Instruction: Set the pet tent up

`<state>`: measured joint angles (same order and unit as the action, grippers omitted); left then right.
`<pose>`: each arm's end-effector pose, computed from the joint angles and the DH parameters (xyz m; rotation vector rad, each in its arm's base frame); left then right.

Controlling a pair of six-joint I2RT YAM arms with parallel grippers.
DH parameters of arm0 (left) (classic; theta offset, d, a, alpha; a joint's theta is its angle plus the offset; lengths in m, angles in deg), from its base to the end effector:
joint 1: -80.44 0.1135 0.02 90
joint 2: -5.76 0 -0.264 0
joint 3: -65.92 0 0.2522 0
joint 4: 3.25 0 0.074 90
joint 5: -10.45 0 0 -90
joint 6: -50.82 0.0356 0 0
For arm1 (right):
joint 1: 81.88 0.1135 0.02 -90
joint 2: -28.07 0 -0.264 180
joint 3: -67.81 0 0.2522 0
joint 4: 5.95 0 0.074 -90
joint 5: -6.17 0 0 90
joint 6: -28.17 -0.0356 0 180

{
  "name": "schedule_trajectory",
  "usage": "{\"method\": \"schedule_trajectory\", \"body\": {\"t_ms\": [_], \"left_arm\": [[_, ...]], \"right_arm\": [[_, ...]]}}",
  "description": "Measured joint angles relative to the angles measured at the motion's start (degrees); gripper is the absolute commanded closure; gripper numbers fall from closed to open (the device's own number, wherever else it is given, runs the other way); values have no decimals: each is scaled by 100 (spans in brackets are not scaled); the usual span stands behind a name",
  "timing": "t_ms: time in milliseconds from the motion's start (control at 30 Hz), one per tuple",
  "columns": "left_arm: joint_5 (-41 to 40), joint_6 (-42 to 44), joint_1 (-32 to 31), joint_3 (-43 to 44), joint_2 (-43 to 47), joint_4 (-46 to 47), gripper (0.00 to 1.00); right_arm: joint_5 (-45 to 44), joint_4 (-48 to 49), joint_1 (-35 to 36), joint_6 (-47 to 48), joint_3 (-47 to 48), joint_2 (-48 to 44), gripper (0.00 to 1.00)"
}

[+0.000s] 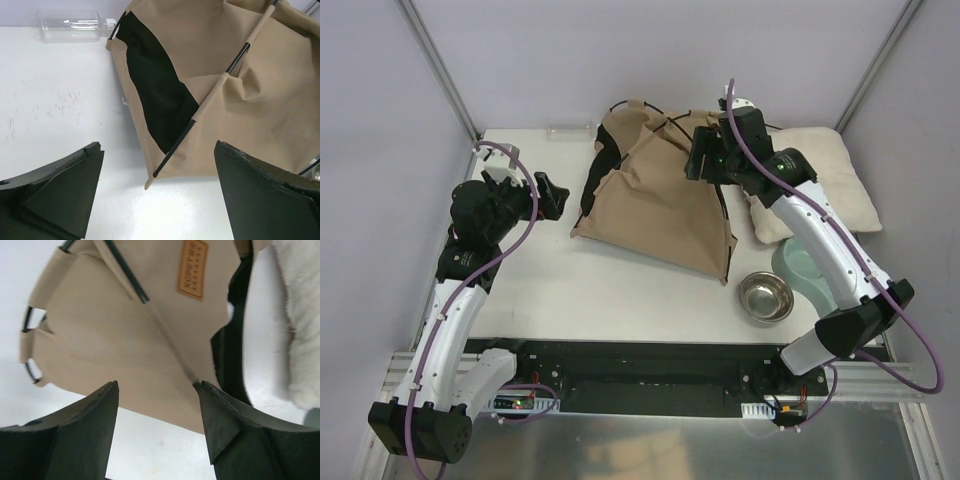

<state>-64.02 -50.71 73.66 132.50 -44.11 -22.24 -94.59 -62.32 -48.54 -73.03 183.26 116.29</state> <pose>0.1971 -0.0330 0.3836 0.1445 1.6225 -0.4644 0.2804 0.1765 0.4397 -0.2863 2.0619 0.2816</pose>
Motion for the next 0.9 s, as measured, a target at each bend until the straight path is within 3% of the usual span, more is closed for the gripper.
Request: {"method": "schedule_trajectory", "body": {"t_ms": [333,467,567,633,900], "left_arm": [[22,2,0,2,0,-24,1],[-72,2,0,2,7,-4,1],[-114,2,0,2,11,0,1],[-109,4,0,2,17,0,1],[142,7,0,4,26,-33,2]], "right_arm": [[-291,-275,-240,796,-33,-7,36],[-155,-275,-323,944,-57,26,56],[87,-254,-391,1139,-120,149,83],[256,-234,-411,1263,-155,269,95],[975,133,-243,1259,-109,428,99]]}}
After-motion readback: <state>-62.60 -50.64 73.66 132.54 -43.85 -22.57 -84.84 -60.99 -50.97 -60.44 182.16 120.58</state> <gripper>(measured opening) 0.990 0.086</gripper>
